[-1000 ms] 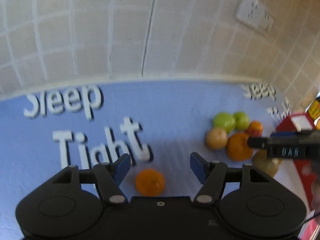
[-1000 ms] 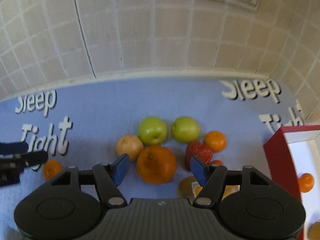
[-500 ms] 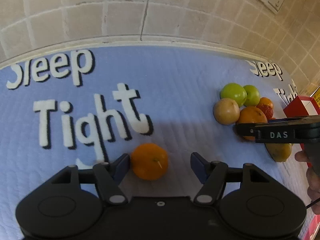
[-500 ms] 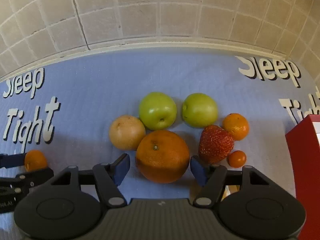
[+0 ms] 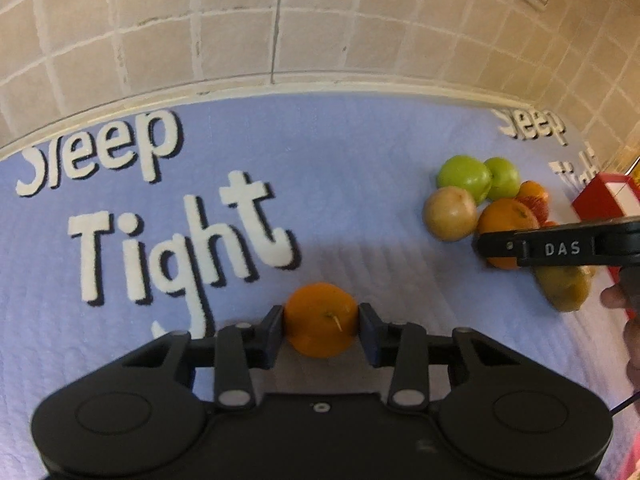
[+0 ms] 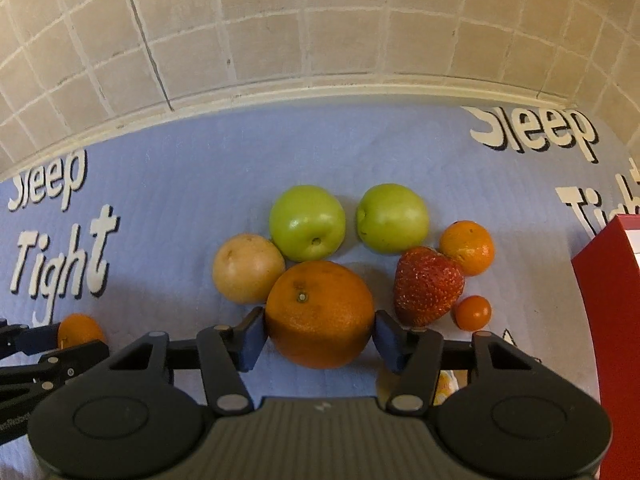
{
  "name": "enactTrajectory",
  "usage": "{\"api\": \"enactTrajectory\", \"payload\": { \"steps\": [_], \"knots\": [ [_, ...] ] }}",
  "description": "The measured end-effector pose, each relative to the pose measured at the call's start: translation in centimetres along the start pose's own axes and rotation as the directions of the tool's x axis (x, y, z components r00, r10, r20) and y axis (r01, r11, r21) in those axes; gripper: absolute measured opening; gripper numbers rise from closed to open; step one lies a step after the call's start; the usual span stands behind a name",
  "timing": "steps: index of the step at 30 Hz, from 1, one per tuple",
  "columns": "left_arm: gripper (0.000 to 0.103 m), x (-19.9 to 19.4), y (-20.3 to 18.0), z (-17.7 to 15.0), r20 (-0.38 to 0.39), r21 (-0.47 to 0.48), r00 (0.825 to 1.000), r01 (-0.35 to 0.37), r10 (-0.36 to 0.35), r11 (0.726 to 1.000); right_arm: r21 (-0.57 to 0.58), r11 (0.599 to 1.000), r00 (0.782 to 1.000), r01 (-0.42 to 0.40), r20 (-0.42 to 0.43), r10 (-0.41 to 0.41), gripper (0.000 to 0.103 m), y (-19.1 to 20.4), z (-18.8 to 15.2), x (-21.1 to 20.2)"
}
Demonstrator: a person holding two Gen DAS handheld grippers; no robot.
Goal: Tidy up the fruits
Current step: 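Grasp the second mandarin with the left tool while the right tool grasps the large orange, then carry the mandarin and large orange into the red box and open both tools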
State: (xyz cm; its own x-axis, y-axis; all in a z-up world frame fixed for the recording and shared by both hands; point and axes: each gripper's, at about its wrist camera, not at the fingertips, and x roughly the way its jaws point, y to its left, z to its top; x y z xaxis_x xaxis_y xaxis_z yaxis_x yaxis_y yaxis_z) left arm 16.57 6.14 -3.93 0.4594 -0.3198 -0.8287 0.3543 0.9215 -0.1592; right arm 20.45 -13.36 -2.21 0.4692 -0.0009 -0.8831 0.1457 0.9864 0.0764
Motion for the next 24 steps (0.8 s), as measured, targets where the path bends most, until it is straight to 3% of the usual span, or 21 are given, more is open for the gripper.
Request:
{"api": "enactTrajectory", "payload": {
  "steps": [7, 13, 18, 24],
  "knots": [
    [0.046, -3.6, -2.8, 2.2, 0.095, 0.089, 0.995, 0.023, -0.032, 0.996, 0.048, 0.998, 0.991, -0.027, 0.133, 0.021, 0.058, -1.6, 0.4, -5.9],
    [0.046, -7.1, -8.4, 5.9, 0.188, 0.229, 0.971, 0.100, -0.145, 0.968, 0.127, 0.992, 0.951, -0.005, 0.307, -0.035, 0.058, -5.7, 0.5, -14.0],
    [0.046, -8.6, -15.8, 8.6, 0.216, 0.378, 0.936, 0.183, -0.278, 0.908, 0.222, 0.972, 0.911, 0.083, 0.379, -0.164, 0.058, -11.1, -0.8, -19.7],
    [0.046, -9.0, -24.8, 10.1, 0.177, 0.503, 0.880, 0.303, -0.440, 0.809, 0.356, 0.916, 0.867, 0.186, 0.380, -0.324, 0.058, -17.5, -3.7, -23.3]
  ]
}}
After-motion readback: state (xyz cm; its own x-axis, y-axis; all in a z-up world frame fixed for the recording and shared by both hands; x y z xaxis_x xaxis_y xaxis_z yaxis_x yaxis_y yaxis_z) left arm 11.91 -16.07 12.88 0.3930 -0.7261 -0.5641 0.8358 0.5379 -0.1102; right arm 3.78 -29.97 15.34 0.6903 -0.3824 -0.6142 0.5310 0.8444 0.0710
